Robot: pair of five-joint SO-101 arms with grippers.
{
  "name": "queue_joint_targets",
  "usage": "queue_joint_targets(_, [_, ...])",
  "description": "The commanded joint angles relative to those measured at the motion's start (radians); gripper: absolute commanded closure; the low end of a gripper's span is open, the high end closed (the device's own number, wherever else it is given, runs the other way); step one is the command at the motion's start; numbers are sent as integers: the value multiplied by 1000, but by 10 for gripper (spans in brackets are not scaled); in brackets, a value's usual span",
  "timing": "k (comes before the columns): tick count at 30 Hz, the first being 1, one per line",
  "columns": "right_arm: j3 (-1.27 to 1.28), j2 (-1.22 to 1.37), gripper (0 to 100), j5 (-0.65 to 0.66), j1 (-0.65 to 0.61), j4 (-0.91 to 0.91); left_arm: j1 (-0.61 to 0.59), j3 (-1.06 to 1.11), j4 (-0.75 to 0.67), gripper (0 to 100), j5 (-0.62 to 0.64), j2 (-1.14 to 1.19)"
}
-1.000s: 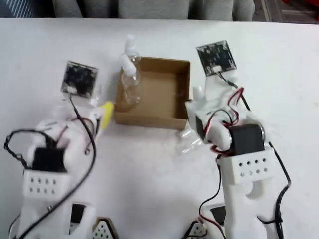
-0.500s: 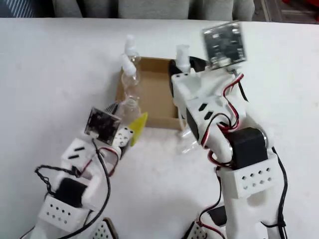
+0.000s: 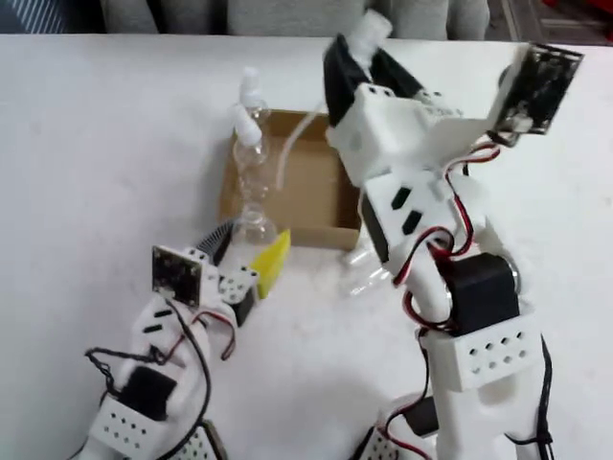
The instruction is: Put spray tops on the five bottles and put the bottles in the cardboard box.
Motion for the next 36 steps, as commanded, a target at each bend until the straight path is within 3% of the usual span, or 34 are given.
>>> queue_joint_targets(1, [64,-22,982,40,-50,-105,10,-6,18,965,-9,-62])
queue_joint_targets(6, [224,-48,982,133,-107,-191,15,-5,35,965,-9,-61])
queue_joint_targets(14, [422,-156,982,144,-107,-421,15,-5,35,965,-9,-61])
queue_joint_targets(33, [440,-251,982,144,-108,-298,12,-5,37,965,-12,-61])
queue_joint_targets(36, [440,-254,982,144,-108,-269,13,-5,37,965,-81,-61])
